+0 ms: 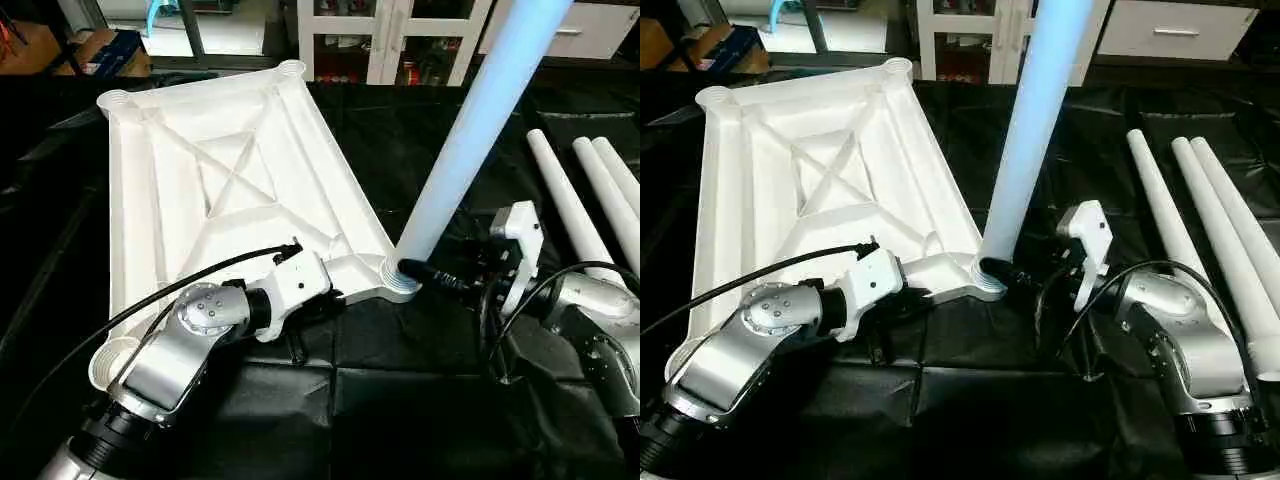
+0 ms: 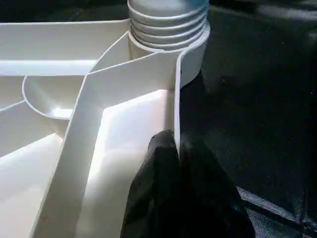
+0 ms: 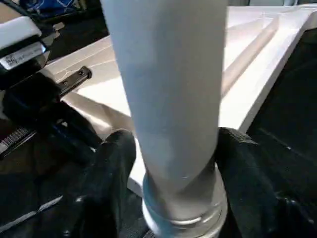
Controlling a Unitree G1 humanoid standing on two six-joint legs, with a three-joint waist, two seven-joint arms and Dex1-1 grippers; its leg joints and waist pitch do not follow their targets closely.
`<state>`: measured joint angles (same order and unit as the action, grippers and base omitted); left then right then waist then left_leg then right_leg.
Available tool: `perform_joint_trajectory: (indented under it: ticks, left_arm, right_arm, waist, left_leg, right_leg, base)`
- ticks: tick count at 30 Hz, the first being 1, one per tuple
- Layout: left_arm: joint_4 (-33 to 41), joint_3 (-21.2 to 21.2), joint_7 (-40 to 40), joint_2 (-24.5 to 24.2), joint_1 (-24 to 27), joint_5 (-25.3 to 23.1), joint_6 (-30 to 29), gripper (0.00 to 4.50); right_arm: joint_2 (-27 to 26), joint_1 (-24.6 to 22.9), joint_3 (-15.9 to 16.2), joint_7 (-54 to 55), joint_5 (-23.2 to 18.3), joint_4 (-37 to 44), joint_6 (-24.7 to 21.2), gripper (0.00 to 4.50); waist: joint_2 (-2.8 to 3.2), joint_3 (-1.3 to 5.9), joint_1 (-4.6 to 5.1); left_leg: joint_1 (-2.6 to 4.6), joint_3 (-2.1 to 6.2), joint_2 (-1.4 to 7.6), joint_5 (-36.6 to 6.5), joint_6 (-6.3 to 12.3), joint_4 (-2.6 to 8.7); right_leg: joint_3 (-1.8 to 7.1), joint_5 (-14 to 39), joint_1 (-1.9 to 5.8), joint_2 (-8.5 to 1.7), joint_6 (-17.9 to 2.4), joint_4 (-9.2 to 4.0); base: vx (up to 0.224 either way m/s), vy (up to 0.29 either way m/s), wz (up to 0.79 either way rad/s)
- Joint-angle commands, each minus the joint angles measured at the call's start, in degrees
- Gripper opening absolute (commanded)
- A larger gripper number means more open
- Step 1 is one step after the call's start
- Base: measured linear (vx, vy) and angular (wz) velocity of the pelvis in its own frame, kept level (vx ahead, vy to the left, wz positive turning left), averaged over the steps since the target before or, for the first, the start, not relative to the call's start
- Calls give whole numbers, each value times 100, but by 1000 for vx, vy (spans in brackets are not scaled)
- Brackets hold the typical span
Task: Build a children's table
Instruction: Rotate leg to tighten
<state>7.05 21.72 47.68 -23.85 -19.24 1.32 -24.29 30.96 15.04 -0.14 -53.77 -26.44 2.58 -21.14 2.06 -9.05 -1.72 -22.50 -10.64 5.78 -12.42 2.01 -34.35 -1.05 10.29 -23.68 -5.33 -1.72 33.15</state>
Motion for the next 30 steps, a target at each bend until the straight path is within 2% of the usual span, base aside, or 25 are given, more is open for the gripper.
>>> perform_joint_trajectory:
  ticks: [1,7,12,13,14,15,16,18,21,22,23,25,26,28,29,30]
  left_arm:
    - [-119,221,142,-25,169,4,-54,0]
    - [-96,248,193,-40,175,32,-85,0]
    - [-52,278,81,98,161,55,-387,0]
    - [-67,284,-24,189,131,31,-537,0]
    - [-107,311,-154,311,80,-16,-673,0]
    - [-205,378,-403,559,-37,-117,-917,0]
    - [-292,380,-603,741,-115,-180,-1048,0]
    - [-433,351,-930,1064,-244,-242,-1250,0]
    - [-772,155,-1637,1874,-574,-239,-1675,0]
    - [-825,116,-1735,1993,-621,-227,-1729,0]
    - [-970,-1,-1979,2317,-747,-182,-1810,0]
    - [-1142,-131,-2269,2755,-928,-113,-1876,0]
    - [-1167,-111,-2277,2805,-974,-114,-1828,0]
    - [-1163,-96,-2256,2809,-997,-133,-1820,0]
    - [-1114,-100,-2193,2695,-986,-190,-1776,0]
    - [-1094,-106,-2156,2616,-967,-210,-1753,0]
  right_arm:
    - [40,-99,81,-119,-50,121,-127,243]
    - [-37,-71,93,-64,-34,67,-149,202]
    - [-288,-7,169,685,431,-302,-145,192]
    - [-407,31,166,950,554,-449,-145,191]
    - [-614,87,121,1375,685,-626,-174,190]
    - [-1040,199,-7,2152,828,-942,-240,190]
    - [-1244,252,-49,2505,899,-1082,-245,190]
    - [-1563,341,-134,3220,1110,-1310,-192,189]
    - [-2223,573,-312,4288,1212,-1851,-100,188]
    - [-2306,611,-326,4401,1220,-1932,-65,188]
    - [-2540,718,-375,4821,1331,-2167,84,188]
    - [-2849,915,-371,5403,1560,-2579,375,188]
    - [-2941,1005,-350,5456,1586,-2733,551,188]
    - [-2998,1085,-333,5389,1571,-2844,655,188]
    - [-3022,1181,-329,5155,1506,-2905,813,188]
    - [-2973,1191,-302,5013,1497,-2863,829,188]
  waist:
    - [-77,404,14]
    - [-71,410,7]
    - [-70,387,29]
    - [-84,367,52]
    - [-71,326,82]
    - [-71,321,103]
    - [-91,321,183]
    - [-100,321,236]
    - [-104,314,277]
    - [-108,295,297]
    - [-112,310,286]
    - [-107,308,319]
    - [-112,313,315]
    - [-120,320,321]
    - [-137,317,311]
    - [-125,321,314]
  left_leg:
    - [181,293,693,374,1158,400]
    - [182,297,697,330,1140,395]
    - [161,299,695,200,1055,417]
    - [166,295,701,-68,942,445]
    - [165,299,707,-433,740,499]
    - [170,308,701,-645,627,517]
    - [141,354,690,-1056,268,550]
    - [149,371,686,-1271,18,573]
    - [195,340,669,-1538,-119,576]
    - [198,357,647,-1862,-235,582]
    - [205,368,648,-1905,-262,583]
    - [196,361,635,-2027,-335,601]
    - [195,370,632,-2064,-335,604]
    - [144,387,638,-2105,-237,621]
    - [153,375,643,-2072,-200,624]
    - [155,367,647,-2006,-147,622]
  right_leg:
    - [200,-205,237,-413,-1675,-160]
    - [195,-139,246,-415,-1696,-158]
    - [191,60,245,-414,-1695,-177]
    - [197,365,249,-429,-1684,-215]
    - [210,812,244,-428,-1633,-269]
    - [209,1044,242,-423,-1596,-294]
    - [215,1565,272,-452,-1461,-323]
    - [217,1814,254,-442,-1291,-358]
    - [247,1945,184,-426,-1186,-414]
    - [241,2372,162,-425,-1060,-462]
    - [240,2425,170,-435,-1011,-463]
    - [237,2416,121,-406,-919,-481]
    - [232,2406,126,-404,-884,-482]
    - [231,2280,156,-416,-780,-472]
    - [238,2201,142,-414,-770,-481]
    - [245,2012,139,-410,-809,-466]
  base:
    - [0,0,0]
    - [0,0,0]
    - [0,0,0]
    - [0,0,0]
    - [0,0,0]
    - [0,0,0]
    - [0,0,0]
    - [0,0,0]
    - [0,0,0]
    - [0,0,0]
    - [0,0,0]
    - [0,0,0]
    - [0,0,0]
    - [0,0,0]
    - [0,0,0]
    - [0,0,0]
